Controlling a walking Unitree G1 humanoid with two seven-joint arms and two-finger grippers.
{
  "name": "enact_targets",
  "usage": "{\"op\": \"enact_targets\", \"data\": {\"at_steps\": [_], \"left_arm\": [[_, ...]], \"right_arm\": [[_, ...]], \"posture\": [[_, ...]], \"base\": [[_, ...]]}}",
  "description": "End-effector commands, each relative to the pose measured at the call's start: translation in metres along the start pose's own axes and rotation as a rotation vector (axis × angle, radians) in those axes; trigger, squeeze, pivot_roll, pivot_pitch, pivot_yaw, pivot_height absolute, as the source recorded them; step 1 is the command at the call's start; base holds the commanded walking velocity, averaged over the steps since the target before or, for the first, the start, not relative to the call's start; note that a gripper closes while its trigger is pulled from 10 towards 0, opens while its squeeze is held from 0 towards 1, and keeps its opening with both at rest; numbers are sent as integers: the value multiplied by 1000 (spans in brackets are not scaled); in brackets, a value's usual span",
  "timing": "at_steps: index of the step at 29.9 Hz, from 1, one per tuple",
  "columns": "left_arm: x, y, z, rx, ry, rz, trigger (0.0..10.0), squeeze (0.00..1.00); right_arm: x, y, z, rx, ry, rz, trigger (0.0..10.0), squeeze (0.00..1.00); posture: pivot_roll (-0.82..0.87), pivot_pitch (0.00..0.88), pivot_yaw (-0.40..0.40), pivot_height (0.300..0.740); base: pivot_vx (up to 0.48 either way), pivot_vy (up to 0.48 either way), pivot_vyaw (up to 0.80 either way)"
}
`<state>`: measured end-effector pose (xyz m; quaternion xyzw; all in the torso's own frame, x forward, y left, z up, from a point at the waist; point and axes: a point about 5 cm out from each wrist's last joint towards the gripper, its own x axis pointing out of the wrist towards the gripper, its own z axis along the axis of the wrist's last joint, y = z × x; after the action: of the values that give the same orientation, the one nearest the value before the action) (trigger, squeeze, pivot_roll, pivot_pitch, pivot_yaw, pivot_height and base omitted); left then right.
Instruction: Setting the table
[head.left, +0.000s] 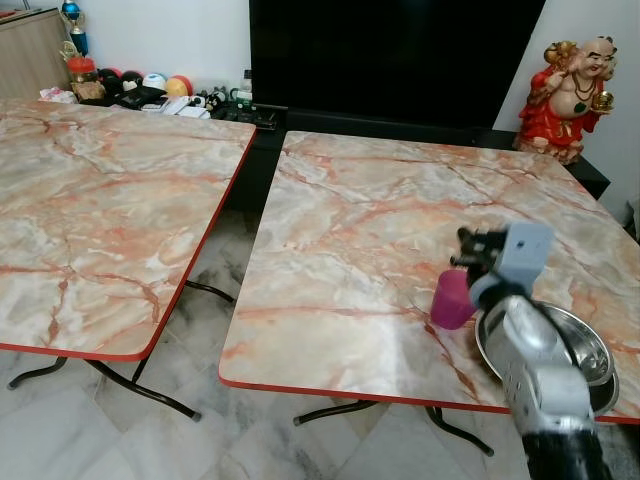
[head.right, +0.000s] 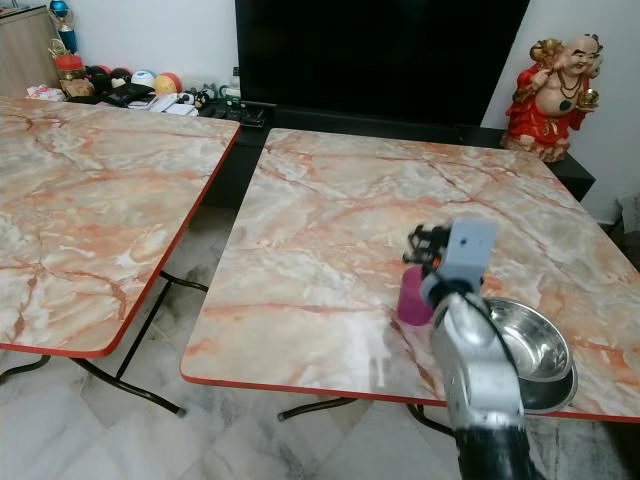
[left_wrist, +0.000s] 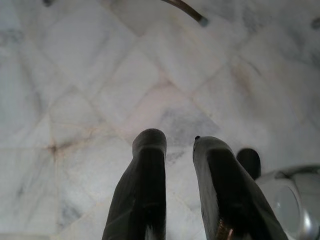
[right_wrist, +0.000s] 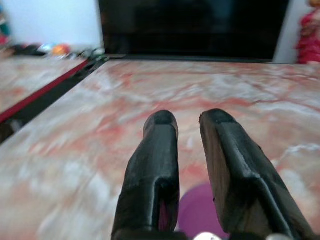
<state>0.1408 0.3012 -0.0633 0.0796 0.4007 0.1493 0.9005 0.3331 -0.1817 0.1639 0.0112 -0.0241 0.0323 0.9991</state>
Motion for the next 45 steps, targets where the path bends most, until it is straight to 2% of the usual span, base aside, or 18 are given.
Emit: {"op": "enact_targets", "data": {"at_steps": [1,2,7,10,19,26,41,45], "left_arm": [[1,9,6,-58,-29,27,10000,0],[1,9,6,-58,-29,27,10000,0],[0,7,4,-52,-34,12,10000,0],[-1,6,3,-49,-37,-2,10000,0],[1,11,9,-54,-42,-9,10000,0],[1,11,9,-46,-34,-17,10000,0],[2,7,10,-48,-32,-27,10000,0],[2,5,9,-64,-30,-20,10000,0]], "right_arm": [[-15,10,-4,-21,-52,57,10000,0],[-15,10,-4,-21,-52,57,10000,0],[-36,16,-17,41,-74,41,10000,0],[-40,11,-14,40,-107,12,10000,0],[-41,6,-13,28,-132,-9,10000,0],[-41,16,-19,41,-133,1,10000,0],[-35,15,-16,47,-155,10,10000,0],[-31,21,-15,60,-157,29,10000,0]], "posture": [[112,18,-96,740],[112,18,-96,740],[90,7,-68,740],[82,4,-61,740],[87,0,-50,740],[95,0,-34,740],[97,0,-39,740],[103,0,-43,740]], "base": [[0,0,0],[0,0,0],[0,0,0],[0,0,0],[0,0,0],[0,480,0],[0,480,138],[0,480,0]]}}
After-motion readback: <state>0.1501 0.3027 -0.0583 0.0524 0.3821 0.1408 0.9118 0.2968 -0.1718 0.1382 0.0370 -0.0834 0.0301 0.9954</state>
